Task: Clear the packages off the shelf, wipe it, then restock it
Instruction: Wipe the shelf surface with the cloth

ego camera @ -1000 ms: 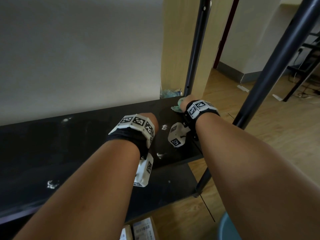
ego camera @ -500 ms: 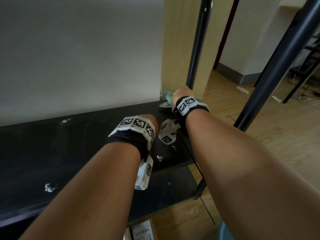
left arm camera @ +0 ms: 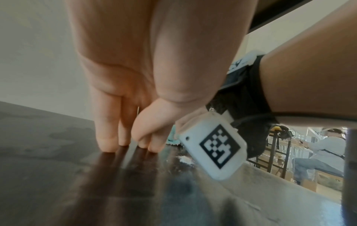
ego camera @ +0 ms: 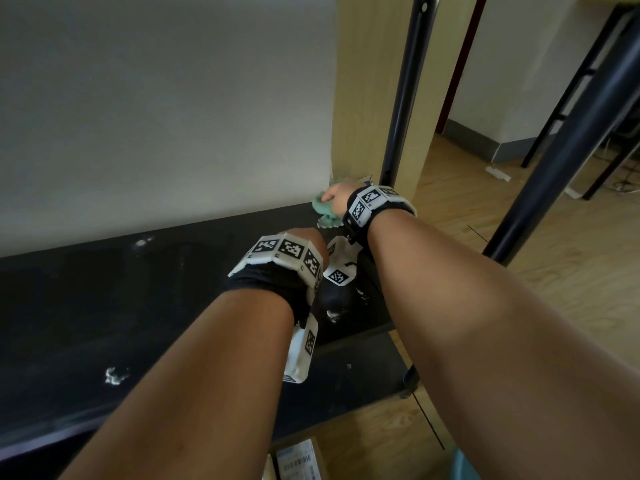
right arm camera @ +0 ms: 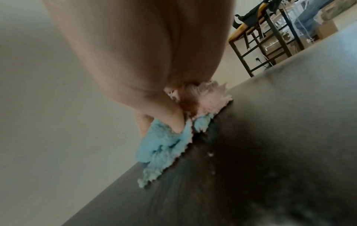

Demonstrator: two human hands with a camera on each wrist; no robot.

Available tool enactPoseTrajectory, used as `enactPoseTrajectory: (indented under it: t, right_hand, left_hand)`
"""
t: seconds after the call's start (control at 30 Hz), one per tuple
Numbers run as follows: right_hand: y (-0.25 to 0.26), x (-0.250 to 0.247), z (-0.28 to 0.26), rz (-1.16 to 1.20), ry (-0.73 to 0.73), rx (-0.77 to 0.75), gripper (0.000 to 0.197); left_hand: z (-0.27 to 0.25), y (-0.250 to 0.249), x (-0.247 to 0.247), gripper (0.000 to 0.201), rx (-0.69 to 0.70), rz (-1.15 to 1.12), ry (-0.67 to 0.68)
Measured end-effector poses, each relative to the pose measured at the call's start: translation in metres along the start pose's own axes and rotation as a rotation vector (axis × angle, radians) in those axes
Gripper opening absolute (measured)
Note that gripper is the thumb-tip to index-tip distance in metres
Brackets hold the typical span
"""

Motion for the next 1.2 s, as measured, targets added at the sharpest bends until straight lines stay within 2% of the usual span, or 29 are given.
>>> enactPoseTrajectory:
  t: [0.07,0.17,0.33,0.5,0.63,0.7,0.87,0.97,1.03,1.07,1.13,1.2]
  right_hand:
    - [0.005,-0.002,-0.008,0.002,0.045,-0.013,0.038]
    - [0.003,0.002,-0.011,0.087,0.127,0.068,0.038]
    - [-0.003,0.007,-0.024,0.129,0.172,0.167,0.047]
    - [-0.001,0.013,-0.045,0.157,0.251,0.26,0.054]
    - [-0.002,0.014,-0.064,0.112,0.128,0.112,0.037]
    - [-0.003,0.018,-0.079,0.087,0.181,0.121,0.037]
    - [0.005,0.017,-0.105,0.102,0.191,0.077,0.036]
    - [-0.004,0.006,-0.115,0.204,0.07,0.063,0.032]
    - [-0.018,-0.005,-0.116,0.254,-0.051,0.12,0.031]
    - [-0.025,-0.008,-0.115,0.26,-0.08,0.167,0.033]
    - [-0.041,-0.004,-0.118,0.207,-0.061,0.283,0.043]
    - [-0.049,0.01,-0.121,0.128,-0.017,0.288,0.043]
  left_hand:
    - [0.004,0.002,0.007,0.015,0.013,-0.01,0.017]
    - [0.004,0.007,0.013,0.016,-0.018,-0.025,0.057]
    - [0.0,0.003,0.016,0.034,0.001,0.032,0.089]
    - [-0.007,0.009,0.019,0.028,-0.012,0.099,0.136]
    - [-0.019,0.009,0.023,0.026,0.04,0.162,0.122]
    - [-0.026,0.01,0.025,0.023,0.041,0.164,0.112]
    - [-0.043,0.015,0.025,0.014,-0.001,0.087,0.049]
    - [-0.049,0.017,0.033,0.004,0.005,0.096,0.06]
    - [-0.048,0.02,0.04,0.002,0.008,0.086,0.068]
    - [-0.046,0.022,0.043,0.008,0.006,0.077,0.074]
    - [-0.045,0.022,0.049,0.018,0.011,0.074,0.068]
    - [-0.044,0.022,0.054,0.021,0.008,0.062,0.065]
Point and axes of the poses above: each hand's wrist, its own z-axis towards the middle knuckle, its own x-axis out of the palm, y = z × x, the point moved 6 cm from there along z, towards the middle knuckle, and after that the axes turned 4 degrees about -x, right-handed, at the moved point
